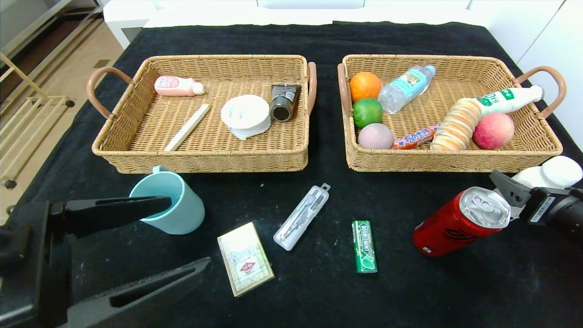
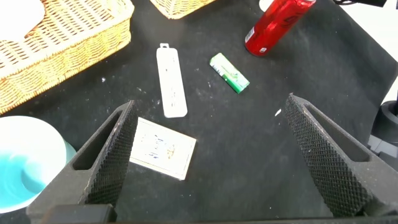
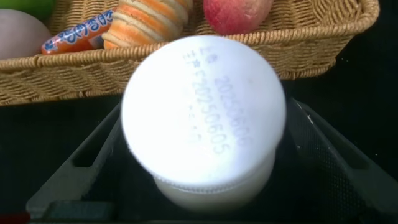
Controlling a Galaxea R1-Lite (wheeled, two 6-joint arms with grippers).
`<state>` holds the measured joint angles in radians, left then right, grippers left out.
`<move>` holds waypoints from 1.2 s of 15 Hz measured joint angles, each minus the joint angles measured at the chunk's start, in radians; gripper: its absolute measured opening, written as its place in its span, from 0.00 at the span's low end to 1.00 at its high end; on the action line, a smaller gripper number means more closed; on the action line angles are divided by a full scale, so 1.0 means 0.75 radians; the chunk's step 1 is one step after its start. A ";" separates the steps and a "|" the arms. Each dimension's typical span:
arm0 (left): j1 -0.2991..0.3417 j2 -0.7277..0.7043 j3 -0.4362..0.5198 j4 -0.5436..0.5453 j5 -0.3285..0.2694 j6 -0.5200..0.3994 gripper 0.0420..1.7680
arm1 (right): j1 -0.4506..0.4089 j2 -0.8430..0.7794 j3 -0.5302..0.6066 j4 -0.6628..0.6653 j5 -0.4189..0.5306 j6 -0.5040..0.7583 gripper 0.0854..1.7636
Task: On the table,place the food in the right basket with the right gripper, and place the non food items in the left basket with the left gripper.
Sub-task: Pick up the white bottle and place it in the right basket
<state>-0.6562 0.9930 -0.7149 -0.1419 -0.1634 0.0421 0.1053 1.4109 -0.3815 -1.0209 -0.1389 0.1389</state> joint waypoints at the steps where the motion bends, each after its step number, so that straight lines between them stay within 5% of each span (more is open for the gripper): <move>1: 0.000 0.000 0.001 0.000 0.000 -0.001 0.97 | -0.001 0.005 0.000 0.001 -0.011 -0.001 0.94; 4: 0.000 0.000 0.004 0.000 0.000 -0.001 0.97 | -0.001 0.019 0.008 -0.002 -0.013 0.000 0.63; 6: 0.000 0.000 0.004 -0.001 0.002 -0.001 0.97 | -0.001 0.023 0.015 -0.008 -0.012 0.001 0.54; 18: 0.000 -0.001 0.006 0.000 0.001 0.000 0.97 | -0.001 0.022 0.040 -0.021 -0.011 0.006 0.50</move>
<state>-0.6562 0.9923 -0.7104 -0.1419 -0.1626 0.0423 0.1049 1.4277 -0.3517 -1.0366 -0.1472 0.1436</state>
